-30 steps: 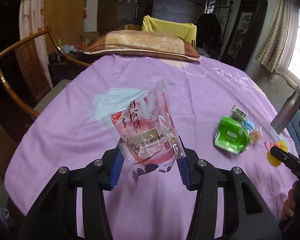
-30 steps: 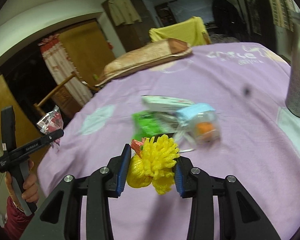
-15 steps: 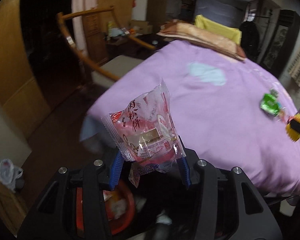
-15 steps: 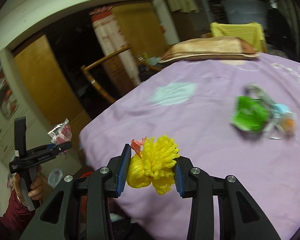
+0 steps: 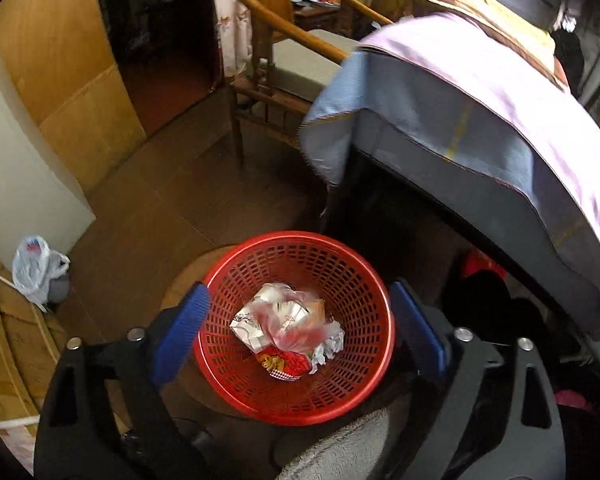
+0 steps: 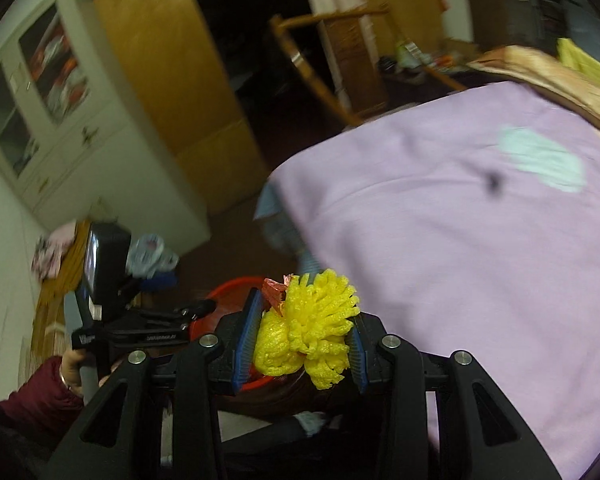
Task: Collect trash
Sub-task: 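Carry both items to the red basket and open both tools to drop them, then return both tools to the table over the green tea carton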
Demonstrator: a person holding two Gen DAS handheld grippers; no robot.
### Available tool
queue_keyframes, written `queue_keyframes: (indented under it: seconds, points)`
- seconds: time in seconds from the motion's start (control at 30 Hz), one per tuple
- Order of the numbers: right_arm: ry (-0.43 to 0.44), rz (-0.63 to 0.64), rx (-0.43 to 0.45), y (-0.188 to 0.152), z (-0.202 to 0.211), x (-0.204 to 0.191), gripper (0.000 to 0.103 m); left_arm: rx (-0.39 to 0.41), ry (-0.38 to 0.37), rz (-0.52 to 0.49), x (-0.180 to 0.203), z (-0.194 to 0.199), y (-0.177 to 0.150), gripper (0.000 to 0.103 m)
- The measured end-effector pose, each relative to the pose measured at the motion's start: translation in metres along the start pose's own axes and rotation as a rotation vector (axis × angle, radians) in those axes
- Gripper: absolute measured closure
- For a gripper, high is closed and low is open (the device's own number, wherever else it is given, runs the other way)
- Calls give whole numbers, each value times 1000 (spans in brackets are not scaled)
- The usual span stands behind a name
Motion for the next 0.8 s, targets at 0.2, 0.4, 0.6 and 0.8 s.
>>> queue_keyframes:
  seconds: [0.2,0.4,0.6,0.8]
  points:
    - [104,32,-182,6,-80,-30,56,16,73,112,-46,-13,-3,9]
    - [142,83,-243,14,-111,-52,38,-22,95,196,-74,-26,-7,9]
    - [104,36,-166,14,-78,-33,38,-15,88,188,-63,-19,0,9]
    - [39,-28,-5,-1,-4,5,32,76,67,59,4,17,21,9]
Point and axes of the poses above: each gripper's, at about its wrist camera, not at the fingertips, and z roughly against the way its jaws point, x to its right, y to its top, the point moved 1 cm from there along -z, roughly the way its jaws point, and after that the axes turned 13 degrees about y, right-handed, at the moved point
